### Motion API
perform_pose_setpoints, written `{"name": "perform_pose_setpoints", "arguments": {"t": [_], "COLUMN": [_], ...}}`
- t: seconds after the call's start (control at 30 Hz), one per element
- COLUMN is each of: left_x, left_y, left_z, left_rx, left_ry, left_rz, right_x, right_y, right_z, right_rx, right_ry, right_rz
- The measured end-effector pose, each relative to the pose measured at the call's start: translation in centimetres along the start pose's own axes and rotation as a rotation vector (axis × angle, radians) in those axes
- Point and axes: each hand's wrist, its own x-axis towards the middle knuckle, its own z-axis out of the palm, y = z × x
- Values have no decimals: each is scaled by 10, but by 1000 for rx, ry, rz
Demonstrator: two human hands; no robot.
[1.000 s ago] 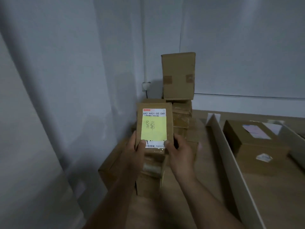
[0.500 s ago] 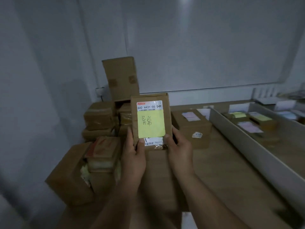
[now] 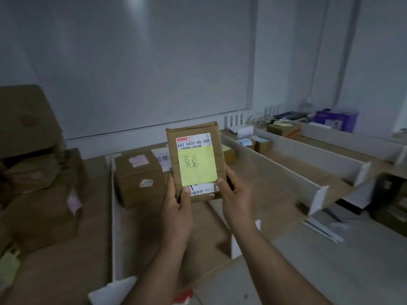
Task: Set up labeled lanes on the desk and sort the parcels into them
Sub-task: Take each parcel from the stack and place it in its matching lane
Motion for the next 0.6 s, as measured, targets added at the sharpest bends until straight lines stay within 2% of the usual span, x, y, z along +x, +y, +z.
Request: {"name": "perform_pose_setpoints", "arguments": {"t": [0.27, 0.6], "left_x": [-45, -59], "left_y": [36, 61], "left_z": [147, 294], "left_rx": [-104, -150], "left_ry": [-184, -389], "left_rz": [4, 28], "right_x": [31, 81], "right_y": [25, 70], "right_z": [-153, -276], "right_rx": [-108, -139], "right_ry": [169, 389], "right_rz": [8, 65]}}
